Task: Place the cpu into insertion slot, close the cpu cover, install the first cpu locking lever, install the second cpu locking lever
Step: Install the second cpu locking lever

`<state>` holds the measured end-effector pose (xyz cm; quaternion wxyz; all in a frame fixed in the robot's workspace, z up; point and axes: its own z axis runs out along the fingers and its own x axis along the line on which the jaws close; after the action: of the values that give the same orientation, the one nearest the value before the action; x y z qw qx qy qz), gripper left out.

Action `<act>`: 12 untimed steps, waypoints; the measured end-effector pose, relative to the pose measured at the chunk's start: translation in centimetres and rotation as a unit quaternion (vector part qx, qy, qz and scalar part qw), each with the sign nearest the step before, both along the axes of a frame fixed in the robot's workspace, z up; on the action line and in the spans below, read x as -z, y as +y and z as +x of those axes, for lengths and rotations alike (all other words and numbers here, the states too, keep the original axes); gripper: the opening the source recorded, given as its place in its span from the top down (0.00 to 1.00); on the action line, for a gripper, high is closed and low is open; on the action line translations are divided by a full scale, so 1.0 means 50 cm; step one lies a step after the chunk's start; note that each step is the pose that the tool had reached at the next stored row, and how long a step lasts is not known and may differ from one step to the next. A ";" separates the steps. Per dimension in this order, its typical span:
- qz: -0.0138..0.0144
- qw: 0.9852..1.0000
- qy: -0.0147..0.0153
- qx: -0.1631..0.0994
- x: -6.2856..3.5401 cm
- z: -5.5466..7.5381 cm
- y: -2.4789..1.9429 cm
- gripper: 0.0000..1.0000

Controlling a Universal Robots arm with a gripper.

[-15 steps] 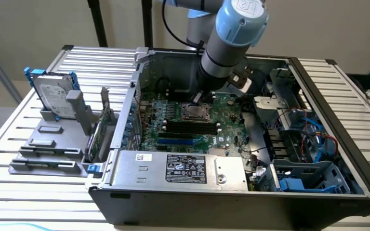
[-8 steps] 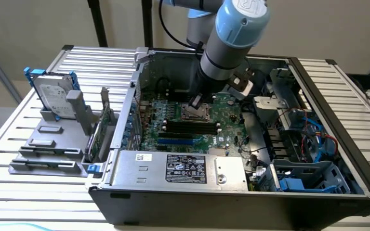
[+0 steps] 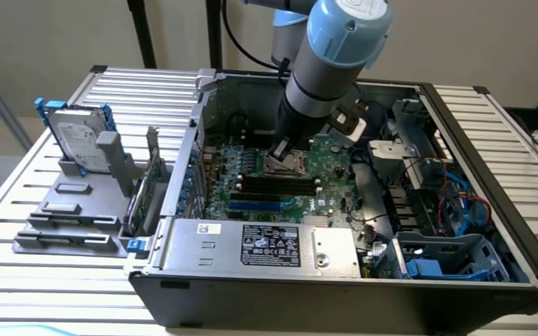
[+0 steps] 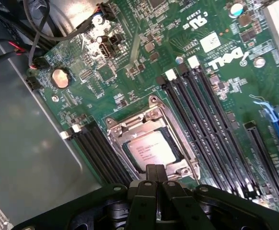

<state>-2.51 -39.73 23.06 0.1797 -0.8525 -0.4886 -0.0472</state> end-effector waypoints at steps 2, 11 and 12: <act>0.000 1.000 0.000 0.000 -0.006 -0.006 -0.0073 0.89; 0.000 1.000 -0.001 0.000 -0.025 -0.036 -0.0356 0.89; 0.000 1.000 -0.001 0.000 -0.027 -0.039 -0.0398 0.89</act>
<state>-4.45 -41.72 24.42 0.1789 -0.8526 -0.4887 -0.0476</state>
